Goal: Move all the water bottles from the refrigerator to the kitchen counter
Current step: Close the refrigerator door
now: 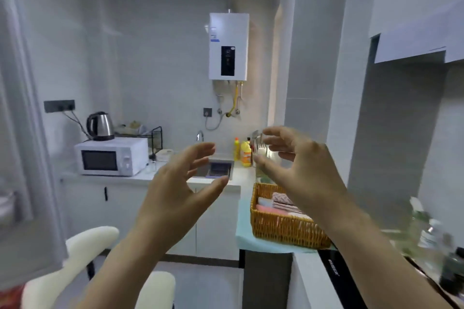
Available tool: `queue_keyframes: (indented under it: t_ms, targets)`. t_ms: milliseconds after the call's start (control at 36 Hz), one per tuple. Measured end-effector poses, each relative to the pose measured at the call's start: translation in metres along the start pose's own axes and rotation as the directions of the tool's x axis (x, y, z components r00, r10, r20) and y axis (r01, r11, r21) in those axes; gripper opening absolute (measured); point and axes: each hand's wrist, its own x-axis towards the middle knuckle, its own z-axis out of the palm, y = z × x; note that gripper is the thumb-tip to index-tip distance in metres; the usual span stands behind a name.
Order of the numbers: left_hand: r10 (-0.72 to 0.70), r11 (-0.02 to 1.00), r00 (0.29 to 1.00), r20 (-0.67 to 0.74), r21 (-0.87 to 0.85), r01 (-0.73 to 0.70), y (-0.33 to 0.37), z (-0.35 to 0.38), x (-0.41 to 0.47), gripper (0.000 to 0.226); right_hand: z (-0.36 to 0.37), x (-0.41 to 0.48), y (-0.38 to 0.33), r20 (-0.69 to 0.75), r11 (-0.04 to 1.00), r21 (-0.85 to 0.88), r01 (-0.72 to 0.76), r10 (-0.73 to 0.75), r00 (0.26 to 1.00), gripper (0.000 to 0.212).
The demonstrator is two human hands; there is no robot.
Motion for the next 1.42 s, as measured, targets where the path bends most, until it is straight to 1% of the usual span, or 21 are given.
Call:
queue_keyframes:
  t_ms: [167,278,444,528,583,694,833,1056,1167,1278,1417]
  targets:
    - [-0.035,0.99,0.993,-0.111,0.133,0.049,-0.034,-0.088,-0.016,0.057,0.073,0.021,-0.063,0.035,0.983,0.148,0.106,-0.113,0.993,0.047]
    - [-0.049,0.974,0.985,-0.165,0.211,0.084,-0.051,-0.136,-0.032,0.051,0.114,0.029,-0.103,0.053,0.959,0.231,0.166,-0.183,0.982,0.046]
    - [-0.101,0.938,0.958,-0.267,0.295,0.181,-0.062,-0.189,-0.058,0.05,0.161,0.034,-0.15,0.081,0.91,0.344,0.23,-0.273,0.959,0.046]
    - [-0.129,0.913,0.939,-0.32,0.332,0.238,-0.066,-0.209,-0.068,0.058,0.182,0.037,-0.168,0.1,0.882,0.398,0.25,-0.313,0.945,0.046]
    - [-0.149,0.896,0.923,-0.356,0.345,0.278,-0.069,-0.22,-0.074,0.058,0.194,0.038,-0.178,0.11,0.862,0.43,0.27,-0.346,0.932,0.046]
    - [-0.178,0.862,0.885,-0.431,0.364,0.351,-0.072,-0.236,-0.084,0.052,0.217,0.043,-0.193,0.132,0.816,0.494,0.301,-0.413,0.901,0.047]
    - [-0.201,0.814,0.829,-0.522,0.381,0.437,-0.073,-0.243,-0.093,0.053,0.241,0.052,-0.205,0.148,0.75,0.576,0.324,-0.486,0.861,0.048]
    - [-0.217,0.722,0.716,-0.663,0.384,0.575,-0.076,-0.246,-0.1,0.053,0.278,0.067,-0.217,0.158,0.632,0.694,0.345,-0.601,0.784,0.048]
    - [-0.219,0.675,0.67,-0.709,0.386,0.629,-0.082,-0.244,-0.105,0.051,0.298,0.069,-0.222,0.169,0.583,0.742,0.331,-0.641,0.749,0.049]
    - [-0.229,0.645,0.619,-0.751,0.359,0.675,-0.091,-0.246,-0.111,0.048,0.32,0.07,-0.224,0.184,0.557,0.771,0.308,-0.659,0.729,0.046]
    - [-0.245,0.616,0.602,-0.76,0.357,0.702,-0.11,-0.259,-0.112,0.047,0.346,0.071,-0.229,0.205,0.553,0.786,0.277,-0.656,0.727,0.045]
